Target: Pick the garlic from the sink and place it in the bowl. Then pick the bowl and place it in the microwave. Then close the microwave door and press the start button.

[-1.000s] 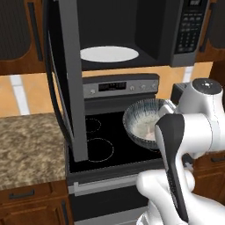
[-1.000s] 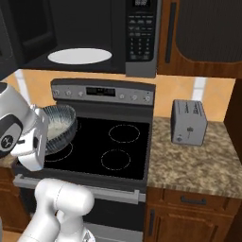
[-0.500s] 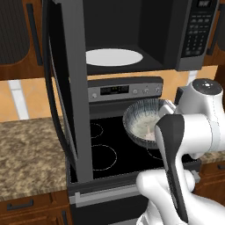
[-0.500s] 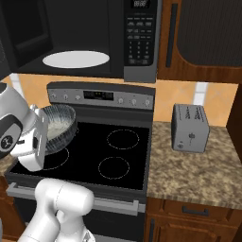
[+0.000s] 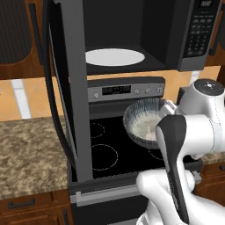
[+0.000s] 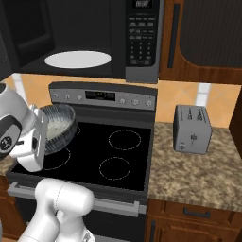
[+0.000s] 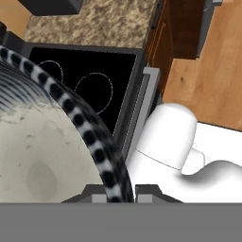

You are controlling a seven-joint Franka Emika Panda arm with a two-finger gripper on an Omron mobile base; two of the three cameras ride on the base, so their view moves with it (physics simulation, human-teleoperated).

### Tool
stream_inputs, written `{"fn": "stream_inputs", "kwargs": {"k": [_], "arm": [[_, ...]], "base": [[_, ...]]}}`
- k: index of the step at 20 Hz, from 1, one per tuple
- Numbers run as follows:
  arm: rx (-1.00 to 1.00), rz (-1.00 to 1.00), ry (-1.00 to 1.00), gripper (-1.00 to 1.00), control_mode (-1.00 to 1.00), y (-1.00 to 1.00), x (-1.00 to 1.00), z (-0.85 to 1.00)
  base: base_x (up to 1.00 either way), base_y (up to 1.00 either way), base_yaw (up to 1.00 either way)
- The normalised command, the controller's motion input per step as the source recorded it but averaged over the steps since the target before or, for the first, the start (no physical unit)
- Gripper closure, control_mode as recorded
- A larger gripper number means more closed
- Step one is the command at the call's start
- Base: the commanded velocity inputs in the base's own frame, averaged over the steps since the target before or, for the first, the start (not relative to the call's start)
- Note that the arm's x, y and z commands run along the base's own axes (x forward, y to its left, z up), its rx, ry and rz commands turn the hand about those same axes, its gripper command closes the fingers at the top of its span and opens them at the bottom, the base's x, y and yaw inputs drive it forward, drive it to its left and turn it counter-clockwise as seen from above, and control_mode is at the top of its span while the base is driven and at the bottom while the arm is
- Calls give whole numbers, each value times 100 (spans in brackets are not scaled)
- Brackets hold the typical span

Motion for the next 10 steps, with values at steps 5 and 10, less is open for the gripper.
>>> {"fn": "stream_inputs", "kwargs": {"k": [5, 10], "arm": [[7, 0, -18, 100, -100, 0, -26, 66], [1, -5, -17, 100, -100, 0, 1, 94]], "base": [[0, 0, 0], [0, 0, 0]]}}
